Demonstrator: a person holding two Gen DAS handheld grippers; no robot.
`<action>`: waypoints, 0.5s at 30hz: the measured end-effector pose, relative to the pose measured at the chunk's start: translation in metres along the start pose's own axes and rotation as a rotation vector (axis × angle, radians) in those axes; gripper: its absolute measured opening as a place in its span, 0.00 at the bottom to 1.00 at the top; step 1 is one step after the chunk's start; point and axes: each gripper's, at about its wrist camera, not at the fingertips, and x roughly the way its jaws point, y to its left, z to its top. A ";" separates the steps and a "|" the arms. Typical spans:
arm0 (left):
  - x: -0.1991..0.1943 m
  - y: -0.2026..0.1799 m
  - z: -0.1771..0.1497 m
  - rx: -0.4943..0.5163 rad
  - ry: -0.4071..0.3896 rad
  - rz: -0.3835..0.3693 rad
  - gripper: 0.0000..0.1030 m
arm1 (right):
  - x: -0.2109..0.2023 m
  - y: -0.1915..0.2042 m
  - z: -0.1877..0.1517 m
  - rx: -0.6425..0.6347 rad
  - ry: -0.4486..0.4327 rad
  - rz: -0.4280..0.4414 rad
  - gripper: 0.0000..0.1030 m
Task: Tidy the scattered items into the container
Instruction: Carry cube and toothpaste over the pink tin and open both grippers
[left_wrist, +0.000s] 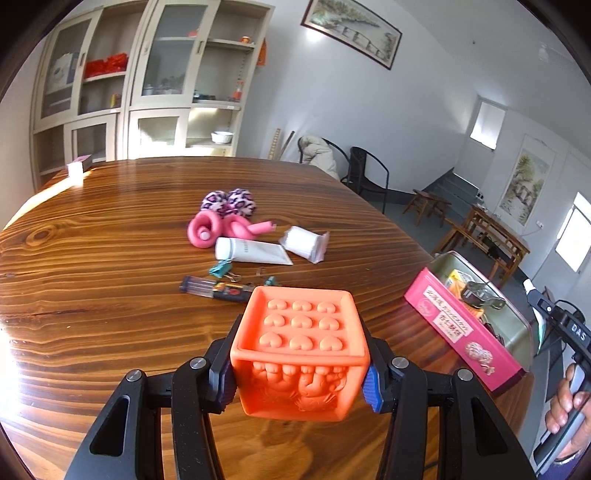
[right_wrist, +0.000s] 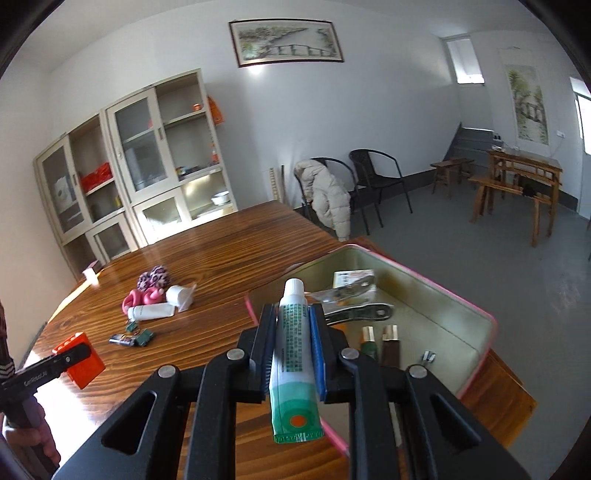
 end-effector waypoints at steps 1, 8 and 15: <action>0.000 -0.005 0.000 0.005 0.001 -0.008 0.53 | 0.000 -0.011 0.002 0.025 -0.001 -0.013 0.19; 0.005 -0.032 0.001 0.039 0.016 -0.039 0.53 | 0.017 -0.056 0.010 0.094 0.009 -0.089 0.19; 0.013 -0.052 0.004 0.068 0.032 -0.062 0.53 | 0.043 -0.063 0.003 0.090 0.064 -0.119 0.19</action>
